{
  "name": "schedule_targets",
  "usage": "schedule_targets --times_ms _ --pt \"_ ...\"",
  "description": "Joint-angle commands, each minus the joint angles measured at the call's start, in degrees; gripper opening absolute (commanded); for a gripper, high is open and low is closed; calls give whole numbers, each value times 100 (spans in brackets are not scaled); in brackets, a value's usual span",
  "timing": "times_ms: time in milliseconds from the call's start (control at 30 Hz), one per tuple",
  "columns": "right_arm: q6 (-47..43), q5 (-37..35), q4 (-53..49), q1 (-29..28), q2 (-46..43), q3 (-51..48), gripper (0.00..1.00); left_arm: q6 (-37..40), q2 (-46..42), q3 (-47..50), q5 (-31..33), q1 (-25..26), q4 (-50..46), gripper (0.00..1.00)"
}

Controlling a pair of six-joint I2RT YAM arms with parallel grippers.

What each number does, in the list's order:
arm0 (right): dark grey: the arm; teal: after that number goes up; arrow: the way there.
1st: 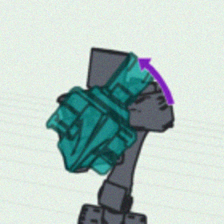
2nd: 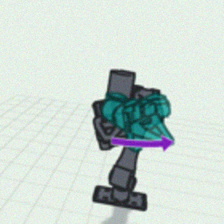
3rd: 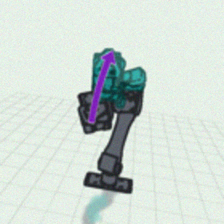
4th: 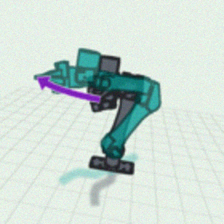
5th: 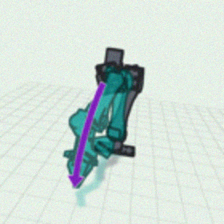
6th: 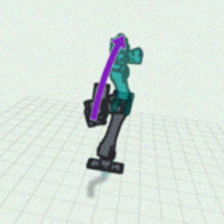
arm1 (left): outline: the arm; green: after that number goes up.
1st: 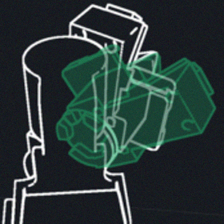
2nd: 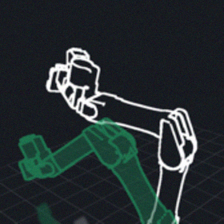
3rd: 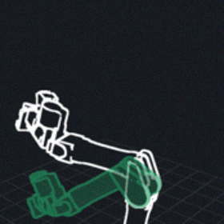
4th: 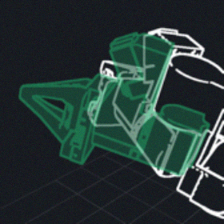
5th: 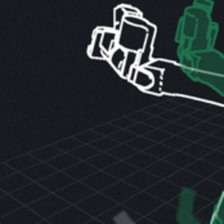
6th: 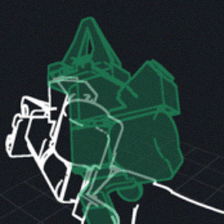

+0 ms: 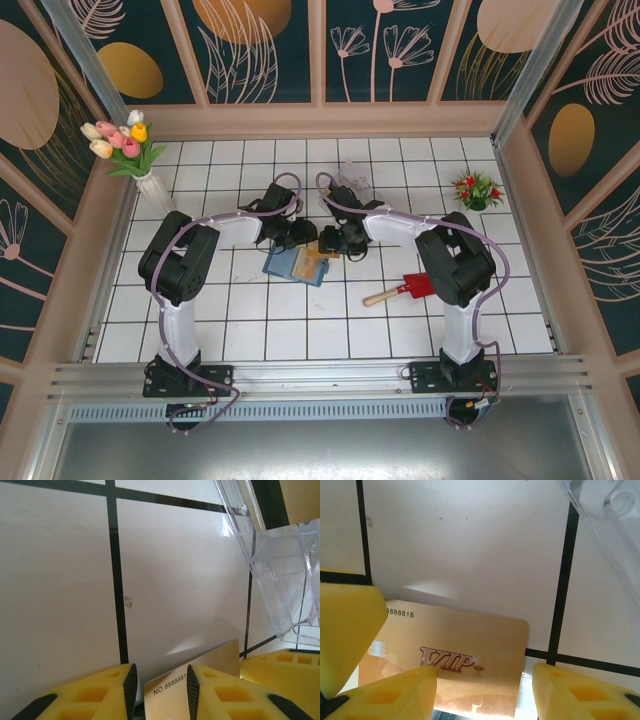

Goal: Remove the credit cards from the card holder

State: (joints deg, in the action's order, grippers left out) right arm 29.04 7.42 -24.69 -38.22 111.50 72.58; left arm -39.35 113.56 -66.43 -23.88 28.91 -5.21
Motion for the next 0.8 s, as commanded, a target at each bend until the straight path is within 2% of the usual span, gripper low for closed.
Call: schedule_targets --times_ms 0,467,767 --pt "-1 279 214 -27 152 -112 54 301 -39 60 -238 -24 -173 36" --pt "-10 559 518 -46 253 -192 48 365 -10 288 -1008 -32 301 30" --pt "-16 489 518 -46 211 -221 48 406 -152 374 -1053 -103 435 9"
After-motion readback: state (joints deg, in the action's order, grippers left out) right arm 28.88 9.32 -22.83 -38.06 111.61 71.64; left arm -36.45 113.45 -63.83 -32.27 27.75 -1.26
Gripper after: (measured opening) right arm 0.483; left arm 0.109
